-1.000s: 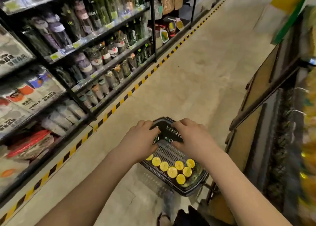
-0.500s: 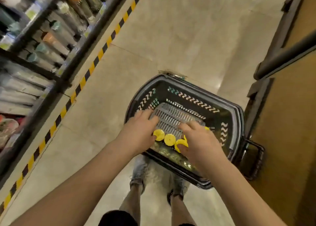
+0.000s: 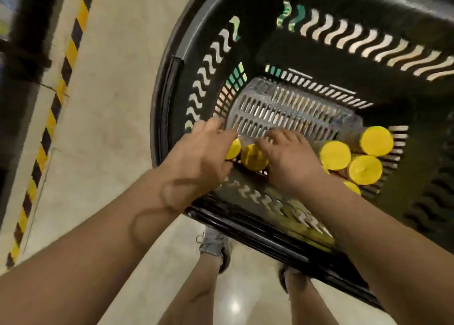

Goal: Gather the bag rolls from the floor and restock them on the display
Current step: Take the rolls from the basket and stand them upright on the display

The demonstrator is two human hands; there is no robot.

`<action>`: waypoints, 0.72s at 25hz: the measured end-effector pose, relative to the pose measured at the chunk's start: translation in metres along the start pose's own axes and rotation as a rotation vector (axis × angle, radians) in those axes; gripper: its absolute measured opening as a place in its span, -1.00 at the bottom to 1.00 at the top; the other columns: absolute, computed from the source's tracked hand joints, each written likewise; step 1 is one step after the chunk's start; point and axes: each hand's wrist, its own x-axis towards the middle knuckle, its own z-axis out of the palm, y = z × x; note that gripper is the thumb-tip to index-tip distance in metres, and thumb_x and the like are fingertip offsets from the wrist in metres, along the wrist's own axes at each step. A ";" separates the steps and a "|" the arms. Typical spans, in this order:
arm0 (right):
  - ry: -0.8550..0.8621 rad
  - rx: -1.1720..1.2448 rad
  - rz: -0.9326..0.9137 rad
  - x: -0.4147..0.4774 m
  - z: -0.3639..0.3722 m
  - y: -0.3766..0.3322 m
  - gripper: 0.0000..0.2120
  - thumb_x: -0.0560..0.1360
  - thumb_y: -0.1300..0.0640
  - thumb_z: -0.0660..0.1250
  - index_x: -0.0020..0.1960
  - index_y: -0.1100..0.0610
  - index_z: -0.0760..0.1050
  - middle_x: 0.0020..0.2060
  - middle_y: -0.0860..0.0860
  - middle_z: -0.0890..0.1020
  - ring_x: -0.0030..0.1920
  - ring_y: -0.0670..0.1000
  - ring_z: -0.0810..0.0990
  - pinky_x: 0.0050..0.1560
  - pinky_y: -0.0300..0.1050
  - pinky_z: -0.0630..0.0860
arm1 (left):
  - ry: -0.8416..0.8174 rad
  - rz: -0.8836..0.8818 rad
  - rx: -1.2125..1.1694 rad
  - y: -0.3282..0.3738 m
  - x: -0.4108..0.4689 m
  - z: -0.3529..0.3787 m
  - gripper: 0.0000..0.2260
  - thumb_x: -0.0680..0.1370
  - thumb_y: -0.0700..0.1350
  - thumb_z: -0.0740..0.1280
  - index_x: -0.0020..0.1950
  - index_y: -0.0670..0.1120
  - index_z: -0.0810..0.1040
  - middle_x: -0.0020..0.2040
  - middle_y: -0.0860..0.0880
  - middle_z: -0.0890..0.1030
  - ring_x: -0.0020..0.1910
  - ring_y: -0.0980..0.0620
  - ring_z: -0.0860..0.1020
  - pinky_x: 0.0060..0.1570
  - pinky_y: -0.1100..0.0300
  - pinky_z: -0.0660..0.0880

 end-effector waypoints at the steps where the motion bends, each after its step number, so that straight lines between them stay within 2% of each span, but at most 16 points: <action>1: -0.020 -0.001 0.025 0.013 0.011 -0.003 -0.14 0.41 0.06 0.47 0.58 -0.06 0.10 0.51 0.13 0.27 0.53 0.22 0.18 0.55 0.20 0.09 | -0.006 0.000 0.002 -0.002 0.000 0.004 -0.50 0.54 0.02 0.39 0.46 0.00 0.38 0.42 -0.09 0.33 0.34 -0.13 0.34 0.25 -0.15 0.46; 3: -0.039 -0.028 0.059 0.033 0.026 -0.009 -0.20 0.47 0.09 0.41 0.59 -0.05 0.08 0.49 0.13 0.27 0.51 0.23 0.22 0.55 0.23 0.08 | -0.007 0.007 0.023 -0.003 0.005 0.007 -0.49 0.56 0.00 0.38 0.49 -0.01 0.35 0.46 -0.11 0.31 0.38 -0.12 0.31 0.31 -0.11 0.42; 6: -0.067 -0.072 0.005 0.050 0.033 -0.019 -0.15 0.49 0.09 0.41 0.61 0.00 -0.03 0.49 0.13 0.27 0.50 0.23 0.25 0.53 0.23 0.09 | 0.003 0.004 0.084 0.001 0.019 0.008 -0.51 0.60 0.01 0.32 0.50 0.00 0.30 0.48 -0.09 0.26 0.45 -0.09 0.25 0.39 -0.05 0.36; 9: -0.068 -0.019 -0.021 0.054 0.034 -0.017 -0.14 0.47 0.10 0.44 0.60 0.01 0.00 0.47 0.11 0.29 0.47 0.20 0.31 0.51 0.19 0.16 | -0.096 -0.048 0.130 0.011 0.032 0.009 -0.48 0.60 -0.01 0.34 0.52 0.01 0.25 0.50 -0.09 0.22 0.46 -0.11 0.22 0.37 -0.02 0.35; 12: 0.032 0.170 0.029 0.045 0.031 -0.006 -0.25 0.43 0.03 0.48 0.52 0.00 0.20 0.36 0.08 0.42 0.35 0.17 0.45 0.37 0.11 0.33 | -0.211 -0.105 0.195 0.020 0.051 0.014 -0.41 0.57 -0.04 0.40 0.53 -0.02 0.21 0.49 -0.15 0.23 0.46 -0.17 0.25 0.34 -0.06 0.38; 14: 0.132 0.289 0.084 0.033 0.024 -0.002 -0.24 0.37 -0.01 0.53 0.48 0.02 0.27 0.29 0.07 0.48 0.27 0.18 0.51 0.22 0.06 0.42 | -0.281 -0.161 0.225 0.022 0.068 0.020 -0.40 0.56 -0.10 0.39 0.54 -0.05 0.21 0.47 -0.20 0.25 0.45 -0.20 0.28 0.31 -0.07 0.41; 18: 0.337 0.419 0.170 0.007 0.009 0.014 -0.19 0.32 0.01 0.56 0.49 -0.02 0.28 0.34 0.01 0.48 0.31 0.13 0.49 0.26 0.09 0.44 | -0.341 -0.210 0.337 0.022 0.102 0.046 -0.50 0.56 -0.13 0.36 0.48 -0.06 0.32 0.35 -0.20 0.35 0.31 -0.17 0.36 0.23 -0.01 0.41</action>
